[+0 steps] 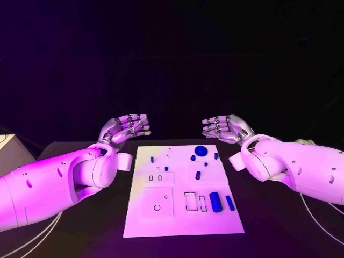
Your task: Assemble the parts on the task board
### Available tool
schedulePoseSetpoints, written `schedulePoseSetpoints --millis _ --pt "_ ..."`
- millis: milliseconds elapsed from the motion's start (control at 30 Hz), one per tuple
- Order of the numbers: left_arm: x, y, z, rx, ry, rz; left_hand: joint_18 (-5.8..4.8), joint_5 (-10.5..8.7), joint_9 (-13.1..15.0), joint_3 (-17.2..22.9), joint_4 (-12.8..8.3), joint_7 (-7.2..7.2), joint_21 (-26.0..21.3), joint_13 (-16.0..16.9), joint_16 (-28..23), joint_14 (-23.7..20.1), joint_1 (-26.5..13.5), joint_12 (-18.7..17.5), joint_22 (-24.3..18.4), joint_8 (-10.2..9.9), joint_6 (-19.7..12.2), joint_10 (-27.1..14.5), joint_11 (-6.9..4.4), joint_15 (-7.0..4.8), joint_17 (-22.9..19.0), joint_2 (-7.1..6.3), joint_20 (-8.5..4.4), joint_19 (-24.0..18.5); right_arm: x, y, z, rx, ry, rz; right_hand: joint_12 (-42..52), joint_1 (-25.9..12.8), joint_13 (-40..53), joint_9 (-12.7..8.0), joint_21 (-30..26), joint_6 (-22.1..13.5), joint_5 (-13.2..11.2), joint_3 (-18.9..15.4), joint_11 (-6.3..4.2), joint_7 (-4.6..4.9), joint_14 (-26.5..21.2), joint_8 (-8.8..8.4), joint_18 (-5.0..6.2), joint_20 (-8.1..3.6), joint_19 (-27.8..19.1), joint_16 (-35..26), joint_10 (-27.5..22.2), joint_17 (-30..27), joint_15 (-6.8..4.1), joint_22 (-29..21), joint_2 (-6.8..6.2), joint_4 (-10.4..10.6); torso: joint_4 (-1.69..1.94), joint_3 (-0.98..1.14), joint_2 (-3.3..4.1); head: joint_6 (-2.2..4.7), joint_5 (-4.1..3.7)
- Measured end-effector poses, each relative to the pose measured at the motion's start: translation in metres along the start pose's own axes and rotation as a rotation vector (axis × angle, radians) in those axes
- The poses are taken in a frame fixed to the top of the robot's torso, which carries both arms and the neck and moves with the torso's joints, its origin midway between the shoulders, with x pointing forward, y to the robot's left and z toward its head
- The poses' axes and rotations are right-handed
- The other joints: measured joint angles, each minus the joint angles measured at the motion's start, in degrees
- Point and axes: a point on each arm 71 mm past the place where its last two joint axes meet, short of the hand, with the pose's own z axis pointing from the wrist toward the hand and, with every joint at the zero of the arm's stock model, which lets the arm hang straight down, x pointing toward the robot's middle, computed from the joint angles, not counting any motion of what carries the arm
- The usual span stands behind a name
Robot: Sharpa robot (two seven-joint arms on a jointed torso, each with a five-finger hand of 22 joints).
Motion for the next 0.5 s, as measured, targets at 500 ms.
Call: schedulePoseSetpoints --millis 500 --pt "0.002 -0.026 -0.023 0.030 0.106 0.007 -0.05 0.00 0.98 10.25 -5.65 0.14 20.20 -0.23 7.78 10.47 -0.54 -5.09 12.37 0.21 4.91 11.08 -2.65 -4.06 11.00 -3.76 -4.84 0.82 -0.008 0.032 0.013 -0.160 0.076 -0.483 -0.37 1.87 0.24 2.08 14.92 12.37 0.32 0.66 -4.57 -0.22 21.05 2.39 0.85 -6.82 16.46 7.14 15.66 5.24 -6.46 7.21 -1.87 -3.72 1.46 -0.21 3.36 0.76 -1.83"
